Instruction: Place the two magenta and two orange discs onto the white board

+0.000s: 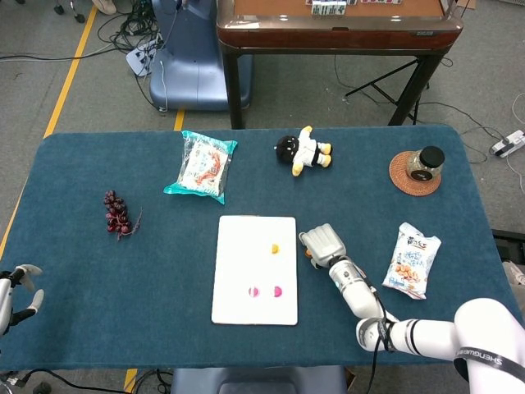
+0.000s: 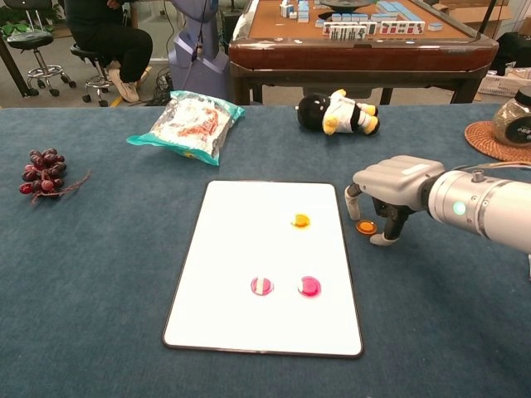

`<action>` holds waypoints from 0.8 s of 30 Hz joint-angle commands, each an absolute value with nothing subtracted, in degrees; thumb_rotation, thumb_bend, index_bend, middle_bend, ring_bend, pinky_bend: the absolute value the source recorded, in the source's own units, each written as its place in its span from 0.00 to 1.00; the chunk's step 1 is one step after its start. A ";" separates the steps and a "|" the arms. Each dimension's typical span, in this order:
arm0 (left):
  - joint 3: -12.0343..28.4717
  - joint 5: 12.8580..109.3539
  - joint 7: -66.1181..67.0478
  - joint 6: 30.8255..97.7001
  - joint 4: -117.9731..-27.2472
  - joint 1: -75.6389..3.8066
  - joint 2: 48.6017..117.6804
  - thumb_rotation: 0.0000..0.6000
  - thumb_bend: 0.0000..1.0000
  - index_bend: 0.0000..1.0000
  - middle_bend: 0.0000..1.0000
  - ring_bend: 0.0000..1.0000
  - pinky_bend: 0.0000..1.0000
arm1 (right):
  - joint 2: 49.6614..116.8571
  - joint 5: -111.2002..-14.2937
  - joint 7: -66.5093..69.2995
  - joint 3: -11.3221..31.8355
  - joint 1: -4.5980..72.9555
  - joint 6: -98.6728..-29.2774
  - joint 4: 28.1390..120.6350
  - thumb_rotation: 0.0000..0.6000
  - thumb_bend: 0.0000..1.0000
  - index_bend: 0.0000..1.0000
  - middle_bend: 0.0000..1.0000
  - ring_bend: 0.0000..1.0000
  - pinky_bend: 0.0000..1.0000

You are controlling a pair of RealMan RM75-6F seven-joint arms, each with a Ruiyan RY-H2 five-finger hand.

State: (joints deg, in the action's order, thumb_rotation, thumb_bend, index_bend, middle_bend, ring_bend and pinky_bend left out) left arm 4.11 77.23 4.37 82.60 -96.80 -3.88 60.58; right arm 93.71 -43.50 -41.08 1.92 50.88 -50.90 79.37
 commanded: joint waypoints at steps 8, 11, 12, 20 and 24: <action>4.07 77.28 4.34 82.51 -96.80 -3.92 60.60 1.00 0.38 0.48 0.56 0.43 0.63 | 93.43 -44.73 -40.43 2.13 50.43 -51.19 79.78 1.00 0.29 0.51 1.00 1.00 1.00; 4.08 77.27 4.24 82.51 -96.81 -3.92 60.60 1.00 0.38 0.48 0.56 0.43 0.63 | 93.25 -44.98 -40.46 2.13 50.32 -51.31 80.07 1.00 0.29 0.53 1.00 1.00 1.00; 4.08 77.25 4.22 82.49 -96.82 -3.92 60.60 1.00 0.38 0.48 0.56 0.43 0.63 | 93.21 -45.00 -40.52 2.15 50.30 -51.33 80.14 1.00 0.29 0.53 1.00 1.00 1.00; 4.02 77.24 4.10 82.29 -96.82 -3.97 60.56 1.00 0.38 0.48 0.56 0.43 0.63 | 92.46 -45.73 -40.43 2.71 50.30 -51.83 81.60 1.00 0.29 0.54 1.00 1.00 1.00; 3.99 77.26 4.18 82.22 -96.77 -4.02 60.63 1.00 0.38 0.48 0.56 0.43 0.63 | 91.43 -46.57 -40.68 3.78 50.70 -52.95 83.93 1.00 0.29 0.54 1.00 1.00 1.00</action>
